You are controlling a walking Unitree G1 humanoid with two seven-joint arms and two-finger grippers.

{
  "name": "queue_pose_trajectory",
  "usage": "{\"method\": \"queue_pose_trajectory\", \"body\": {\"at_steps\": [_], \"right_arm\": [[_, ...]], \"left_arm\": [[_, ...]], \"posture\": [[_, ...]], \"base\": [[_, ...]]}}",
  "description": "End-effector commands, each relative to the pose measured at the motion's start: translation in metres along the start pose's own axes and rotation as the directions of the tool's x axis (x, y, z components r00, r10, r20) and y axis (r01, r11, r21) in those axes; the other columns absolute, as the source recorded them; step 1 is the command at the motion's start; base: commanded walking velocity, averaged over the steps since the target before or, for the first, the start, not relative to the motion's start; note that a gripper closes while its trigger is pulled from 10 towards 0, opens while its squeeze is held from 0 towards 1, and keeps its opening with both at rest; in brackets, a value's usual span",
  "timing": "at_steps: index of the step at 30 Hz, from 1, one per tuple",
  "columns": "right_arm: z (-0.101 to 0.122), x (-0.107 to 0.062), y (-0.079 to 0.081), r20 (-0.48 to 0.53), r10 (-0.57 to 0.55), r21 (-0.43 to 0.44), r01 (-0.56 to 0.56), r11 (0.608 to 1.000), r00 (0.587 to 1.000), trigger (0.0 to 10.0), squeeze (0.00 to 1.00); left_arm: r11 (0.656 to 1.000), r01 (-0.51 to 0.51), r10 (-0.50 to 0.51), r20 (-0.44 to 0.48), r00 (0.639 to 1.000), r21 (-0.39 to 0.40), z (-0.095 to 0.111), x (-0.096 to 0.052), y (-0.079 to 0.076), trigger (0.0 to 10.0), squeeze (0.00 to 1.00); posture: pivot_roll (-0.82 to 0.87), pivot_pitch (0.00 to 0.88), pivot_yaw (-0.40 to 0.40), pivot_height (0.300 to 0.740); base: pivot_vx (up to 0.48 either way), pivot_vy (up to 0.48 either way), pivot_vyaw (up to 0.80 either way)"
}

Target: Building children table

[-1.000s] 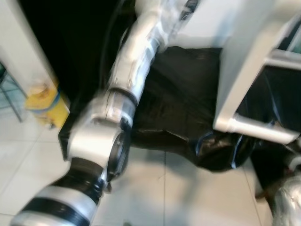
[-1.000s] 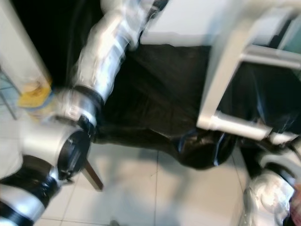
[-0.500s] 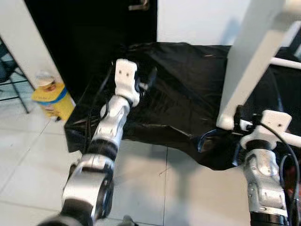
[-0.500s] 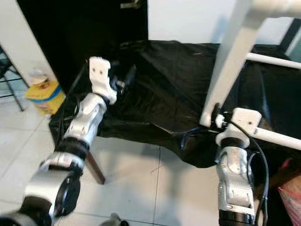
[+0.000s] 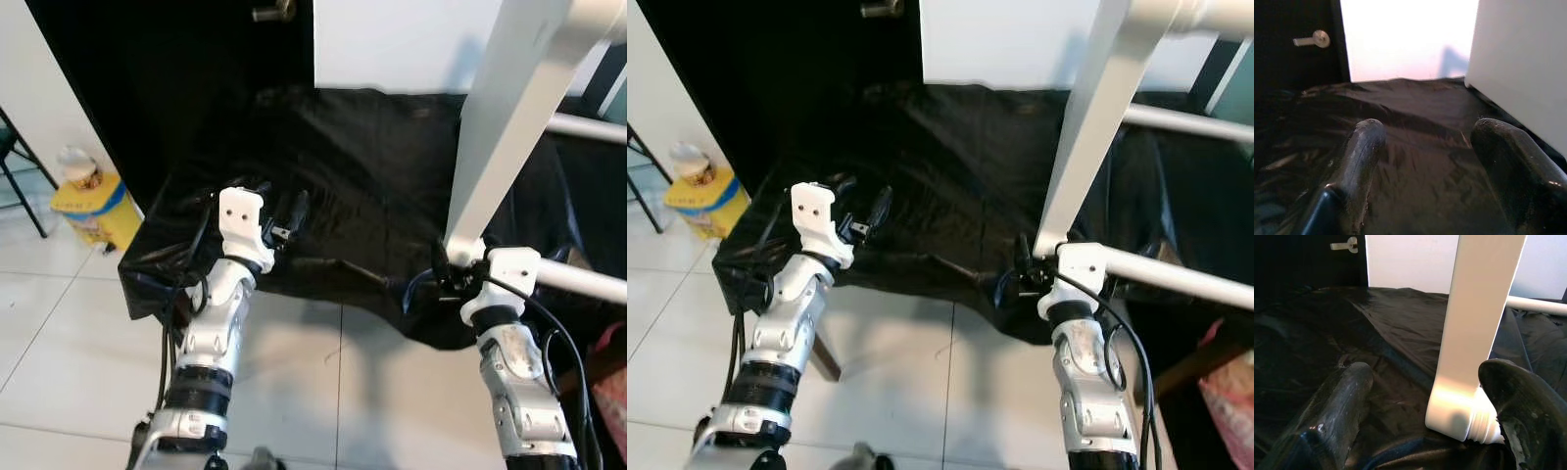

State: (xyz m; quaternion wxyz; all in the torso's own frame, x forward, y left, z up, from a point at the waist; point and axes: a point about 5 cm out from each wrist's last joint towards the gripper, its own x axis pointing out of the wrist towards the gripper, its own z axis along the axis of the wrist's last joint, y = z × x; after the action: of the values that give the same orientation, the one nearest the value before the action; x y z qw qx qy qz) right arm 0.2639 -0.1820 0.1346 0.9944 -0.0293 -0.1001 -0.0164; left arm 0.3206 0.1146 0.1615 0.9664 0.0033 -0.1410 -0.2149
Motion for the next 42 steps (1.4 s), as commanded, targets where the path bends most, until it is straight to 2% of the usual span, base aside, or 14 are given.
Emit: {"method": "queue_pose_trajectory", "body": {"at_steps": [1, 3, 10, 22, 42], "right_arm": [[-0.008, -0.004, 0.004, -0.015, 0.026, -0.004, -0.026, 1.000, 1.000, 10.0, 0.00], [-0.015, -0.007, 0.007, -0.027, 0.058, -0.016, -0.058, 0.998, 0.998, 10.0, 0.00], [-0.026, -0.015, 0.012, -0.070, 0.119, -0.012, -0.121, 0.993, 0.990, 10.0, 0.00], [-0.030, -0.015, 0.012, -0.074, 0.130, -0.018, -0.131, 0.991, 0.989, 10.0, 0.00], [-0.032, -0.009, 0.014, -0.067, 0.130, -0.011, -0.131, 0.991, 0.989, 10.0, 0.00]], "left_arm": [[0.995, -0.097, 0.097, -0.018, 0.995, 0.025, -0.005, -0.011, -0.001, 10.0, 0.00], [0.996, -0.087, 0.088, -0.058, 0.994, 0.023, -0.013, -0.023, -0.009, 10.0, 0.00], [0.998, -0.059, 0.059, -0.101, 0.993, 0.003, -0.022, -0.036, -0.021, 10.0, 0.00], [0.998, -0.061, 0.062, -0.121, 0.991, 0.007, -0.023, -0.040, -0.027, 10.0, 0.00], [0.995, -0.093, 0.096, -0.129, 0.987, 0.030, -0.022, -0.042, -0.023, 10.0, 0.00]], "posture": [[-0.01, 0.105, 0.009, 0.740], [-0.01, 0.104, 0.008, 0.740], [0.00, 0.106, -0.003, 0.740], [0.00, 0.105, -0.011, 0.740], [0.01, 0.093, -0.021, 0.740]], "base": [[0.000, 0.000, 0.00], [0.000, 0.000, 0.00], [0.000, 0.000, 0.00], [0.000, 0.000, 0.00], [0.000, 0.000, 0.00]]}}
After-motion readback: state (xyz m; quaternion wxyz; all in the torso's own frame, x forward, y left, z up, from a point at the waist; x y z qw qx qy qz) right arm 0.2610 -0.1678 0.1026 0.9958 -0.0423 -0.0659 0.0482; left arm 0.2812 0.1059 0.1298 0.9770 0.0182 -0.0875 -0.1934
